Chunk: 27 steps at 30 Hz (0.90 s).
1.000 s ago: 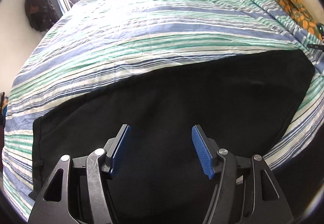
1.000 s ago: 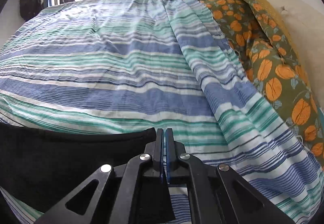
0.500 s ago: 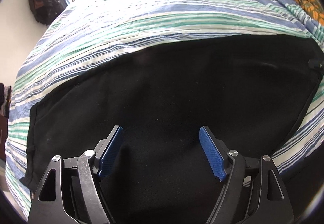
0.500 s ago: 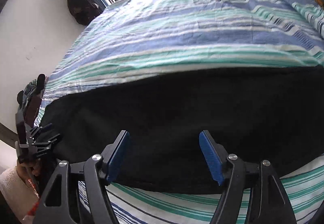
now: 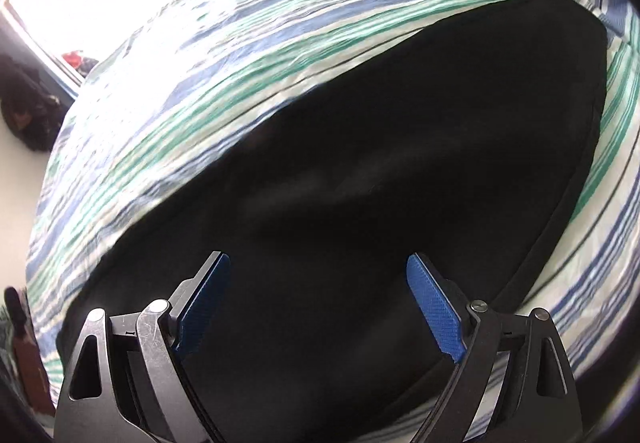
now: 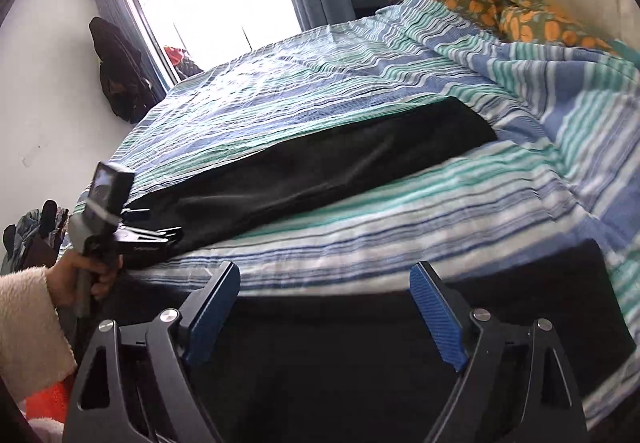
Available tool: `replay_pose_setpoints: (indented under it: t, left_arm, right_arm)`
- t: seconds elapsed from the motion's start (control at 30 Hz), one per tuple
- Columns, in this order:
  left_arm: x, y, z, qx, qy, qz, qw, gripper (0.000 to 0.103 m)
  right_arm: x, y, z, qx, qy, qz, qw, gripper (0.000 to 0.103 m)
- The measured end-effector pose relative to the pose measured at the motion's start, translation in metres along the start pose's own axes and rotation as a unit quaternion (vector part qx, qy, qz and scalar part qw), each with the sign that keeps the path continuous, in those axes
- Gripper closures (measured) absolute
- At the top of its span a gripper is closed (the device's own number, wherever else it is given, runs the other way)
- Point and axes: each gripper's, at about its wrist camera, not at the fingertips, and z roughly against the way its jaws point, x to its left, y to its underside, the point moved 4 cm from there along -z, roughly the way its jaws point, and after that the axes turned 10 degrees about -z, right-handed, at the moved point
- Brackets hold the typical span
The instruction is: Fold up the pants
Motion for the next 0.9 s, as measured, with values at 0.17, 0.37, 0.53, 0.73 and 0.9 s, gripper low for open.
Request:
replay_pose_setpoints:
  t: [0.17,0.37,0.53,0.73,0.9]
  left_arm:
    - [-0.039,-0.064,-0.007,-0.009,0.032,-0.006,0.9994,0.012]
    - [-0.113,-0.137,-0.010,-0.037,0.039,-0.064,0.9965,0.012]
    - [-0.164,-0.204,-0.014,-0.057,0.064,-0.065,0.9942,0.012]
    - [-0.217,-0.263,-0.025,-0.063,0.096,-0.040,0.9926,0.009]
    - [-0.232,-0.281,-0.015,-0.068,0.099,-0.030,0.9923,0.009]
  right_arm:
    - [-0.017,0.010,0.008,-0.006,-0.014,-0.002,1.000,0.013]
    - [-0.036,0.003,-0.001,-0.008,-0.020,-0.016,1.000,0.013]
    - [-0.060,-0.010,0.002,-0.018,-0.024,-0.058,0.998,0.013]
    - [-0.079,-0.015,-0.001,-0.006,-0.030,-0.103,0.994,0.013]
    - [-0.092,-0.015,0.002,-0.012,0.000,-0.122,0.992,0.013]
